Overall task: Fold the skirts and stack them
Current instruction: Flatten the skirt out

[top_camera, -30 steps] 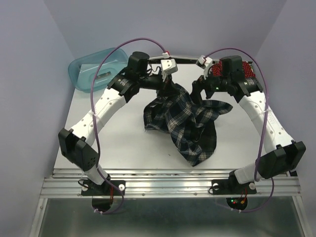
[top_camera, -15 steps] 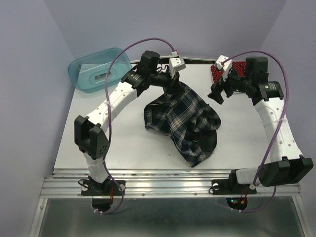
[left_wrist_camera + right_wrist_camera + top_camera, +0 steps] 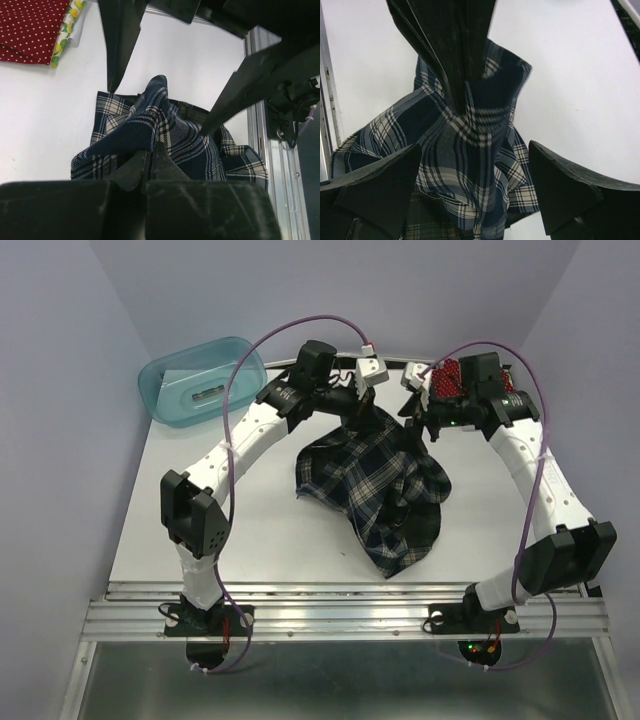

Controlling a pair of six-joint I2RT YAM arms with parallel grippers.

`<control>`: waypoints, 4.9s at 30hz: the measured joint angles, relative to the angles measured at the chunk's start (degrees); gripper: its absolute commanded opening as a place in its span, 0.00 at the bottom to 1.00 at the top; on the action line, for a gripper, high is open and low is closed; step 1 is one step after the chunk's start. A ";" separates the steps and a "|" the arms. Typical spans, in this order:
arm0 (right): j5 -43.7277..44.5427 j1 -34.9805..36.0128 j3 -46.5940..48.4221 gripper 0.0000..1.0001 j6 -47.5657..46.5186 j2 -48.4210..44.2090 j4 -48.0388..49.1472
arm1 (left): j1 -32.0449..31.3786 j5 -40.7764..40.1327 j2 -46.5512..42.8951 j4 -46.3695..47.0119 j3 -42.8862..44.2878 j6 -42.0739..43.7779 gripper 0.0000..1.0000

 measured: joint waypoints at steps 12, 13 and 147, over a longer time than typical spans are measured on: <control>2.62 4.81 0.09 0.53 0.50 2.67 2.62 | -0.94 1.18 2.23 -2.05 3.17 1.01 0.00; 2.73 5.16 0.33 0.42 0.55 3.30 2.60 | -1.07 1.20 2.23 -2.05 3.19 1.01 0.01; 21.03 -5.16 24.59 0.02 19.87 24.50 48.33 | 28.30 -31.23 10.64 10.78 20.55 6.14 0.00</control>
